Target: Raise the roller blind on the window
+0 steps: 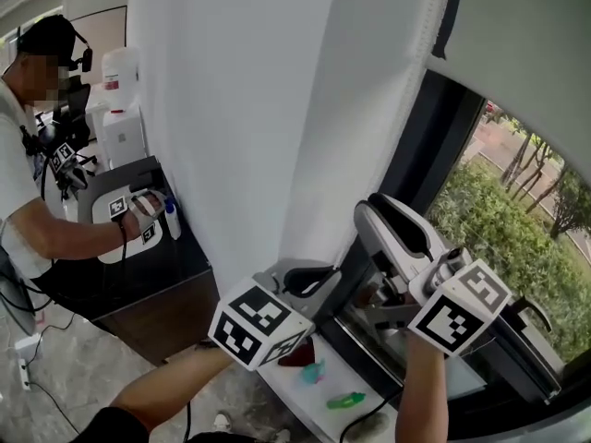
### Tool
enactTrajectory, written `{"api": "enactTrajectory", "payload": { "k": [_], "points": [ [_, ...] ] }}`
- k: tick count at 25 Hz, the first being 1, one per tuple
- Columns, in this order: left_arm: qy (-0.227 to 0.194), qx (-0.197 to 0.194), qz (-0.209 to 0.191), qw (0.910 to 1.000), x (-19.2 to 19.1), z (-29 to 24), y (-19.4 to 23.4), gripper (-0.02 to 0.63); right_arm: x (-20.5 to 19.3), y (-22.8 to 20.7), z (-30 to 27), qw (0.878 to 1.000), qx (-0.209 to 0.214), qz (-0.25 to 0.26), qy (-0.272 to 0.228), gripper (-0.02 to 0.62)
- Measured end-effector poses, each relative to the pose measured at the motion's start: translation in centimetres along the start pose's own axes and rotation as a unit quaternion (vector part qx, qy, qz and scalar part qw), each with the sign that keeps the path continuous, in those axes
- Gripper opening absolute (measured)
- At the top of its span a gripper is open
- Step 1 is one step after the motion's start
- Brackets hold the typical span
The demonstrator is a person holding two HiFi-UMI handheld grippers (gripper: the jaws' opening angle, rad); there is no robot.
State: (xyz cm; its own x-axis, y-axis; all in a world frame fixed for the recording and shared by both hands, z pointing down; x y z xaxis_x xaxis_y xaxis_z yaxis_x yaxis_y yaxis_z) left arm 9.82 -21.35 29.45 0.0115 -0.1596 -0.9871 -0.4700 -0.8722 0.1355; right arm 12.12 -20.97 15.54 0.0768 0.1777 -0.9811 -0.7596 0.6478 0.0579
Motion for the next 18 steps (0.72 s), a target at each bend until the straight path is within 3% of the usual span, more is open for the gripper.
{"api": "enactTrajectory", "payload": {
  "k": [3, 5, 8, 14, 18],
  "points": [
    [0.021, -0.002, 0.013, 0.9997, -2.2, 0.0, 0.1, 0.011, 0.4, 0.1, -0.6, 1.000, 0.000, 0.010, 0.001, 0.097],
    [0.038, -0.003, 0.023, 0.9990, -3.8, -0.2, 0.2, 0.012, 0.6, 0.1, -0.6, 1.000, -0.007, 0.018, -0.004, 0.044],
    [0.056, -0.011, 0.040, 0.9976, -5.8, -0.5, 0.0, 0.012, 0.3, 0.1, -0.8, 1.000, -0.009, 0.021, -0.001, 0.034],
    [0.053, -0.005, 0.033, 0.9980, -6.1, -0.2, 0.6, 0.012, 0.1, 0.0, -0.7, 1.000, 0.000, 0.016, -0.015, 0.019],
    [0.031, -0.013, 0.054, 0.9980, -5.0, 1.5, 0.4, 0.015, -0.3, -0.3, 0.2, 1.000, -0.010, 0.006, -0.029, 0.018]
  ]
}}
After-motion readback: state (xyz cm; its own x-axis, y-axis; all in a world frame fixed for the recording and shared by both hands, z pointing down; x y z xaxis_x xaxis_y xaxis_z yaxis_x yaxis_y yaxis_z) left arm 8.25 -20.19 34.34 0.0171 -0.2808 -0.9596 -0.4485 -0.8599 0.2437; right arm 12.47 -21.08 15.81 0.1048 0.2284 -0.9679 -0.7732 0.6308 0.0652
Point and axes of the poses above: the fingertips, and each gripper's own axes: z backward along the fingers, y to its left, x out of its top, the point moved 2 cm from there along z, backward along the fingers, and after that the axes turned 6 degrees about z, right-handed, at the moved point
